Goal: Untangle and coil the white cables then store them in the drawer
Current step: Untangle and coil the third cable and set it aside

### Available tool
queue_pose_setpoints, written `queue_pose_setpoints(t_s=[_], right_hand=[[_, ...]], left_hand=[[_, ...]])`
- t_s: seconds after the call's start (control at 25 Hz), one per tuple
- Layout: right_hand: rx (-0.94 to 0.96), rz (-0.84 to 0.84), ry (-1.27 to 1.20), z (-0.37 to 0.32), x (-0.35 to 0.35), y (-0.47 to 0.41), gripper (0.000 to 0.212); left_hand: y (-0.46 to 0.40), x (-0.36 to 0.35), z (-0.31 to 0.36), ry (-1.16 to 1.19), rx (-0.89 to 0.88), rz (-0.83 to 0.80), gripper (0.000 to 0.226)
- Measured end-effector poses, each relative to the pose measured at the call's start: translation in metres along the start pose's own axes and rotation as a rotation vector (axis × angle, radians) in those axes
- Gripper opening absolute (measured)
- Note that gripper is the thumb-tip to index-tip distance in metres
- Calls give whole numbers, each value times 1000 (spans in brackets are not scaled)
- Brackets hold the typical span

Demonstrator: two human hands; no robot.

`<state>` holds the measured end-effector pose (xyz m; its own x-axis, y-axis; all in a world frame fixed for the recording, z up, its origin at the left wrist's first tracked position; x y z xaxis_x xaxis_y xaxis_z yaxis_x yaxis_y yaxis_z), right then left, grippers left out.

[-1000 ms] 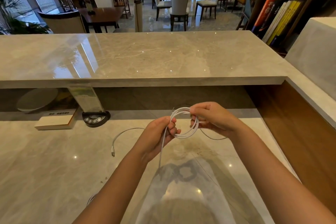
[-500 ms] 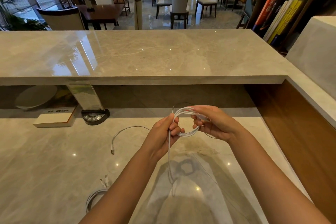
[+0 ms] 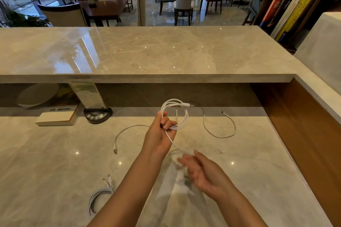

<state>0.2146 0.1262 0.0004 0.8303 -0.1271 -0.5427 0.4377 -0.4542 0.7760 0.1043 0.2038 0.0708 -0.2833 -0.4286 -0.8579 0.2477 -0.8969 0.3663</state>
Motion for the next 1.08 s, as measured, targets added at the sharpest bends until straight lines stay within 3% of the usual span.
queue_pose_setpoints(t_s=[0.12,0.24,0.36,0.44,0.56,0.68,0.8,0.92,1.0,1.08], right_hand=[[190,-2,-380,-41,15,-1,14],[279,22,-385,-69,26,5,15],[299,38,-350,-85,36,13,15],[377,128,-44,-97,36,22,19],[469,338,733,-95,11,27,29],[606,411,1114,-93,-25,31,37],[756,381,1045,-91,-43,43,27],[880,221,733,-78,-46,51,53],[956,219,773,-70,-50,53,54],[1056,284,886,-71,-53,57,35]], left_hand=[[7,8,-1,-152,7,-38,31],[8,20,2,-274,18,-48,29],[9,26,2,-211,47,-23,29],[10,24,1,-150,55,-11,31],[11,17,-6,-139,94,-31,33],[15,17,-20,-193,153,-54,33],[15,25,-25,-198,168,-23,33],[13,32,-20,-192,139,30,34],[12,34,-22,-184,140,54,35],[14,37,-27,-165,160,77,35]])
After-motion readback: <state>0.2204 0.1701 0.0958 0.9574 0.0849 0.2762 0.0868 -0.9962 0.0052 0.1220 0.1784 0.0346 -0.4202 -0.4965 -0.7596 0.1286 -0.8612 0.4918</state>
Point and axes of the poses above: each hand's wrist, its own y-axis away from the middle knuckle, its own x-axis out of the back of the hand, z = x × y, the point moved 10 cm from there along -y, towards the middle knuckle, and after that the axes turned 12 degrees about -x, right-handed, at the moved point
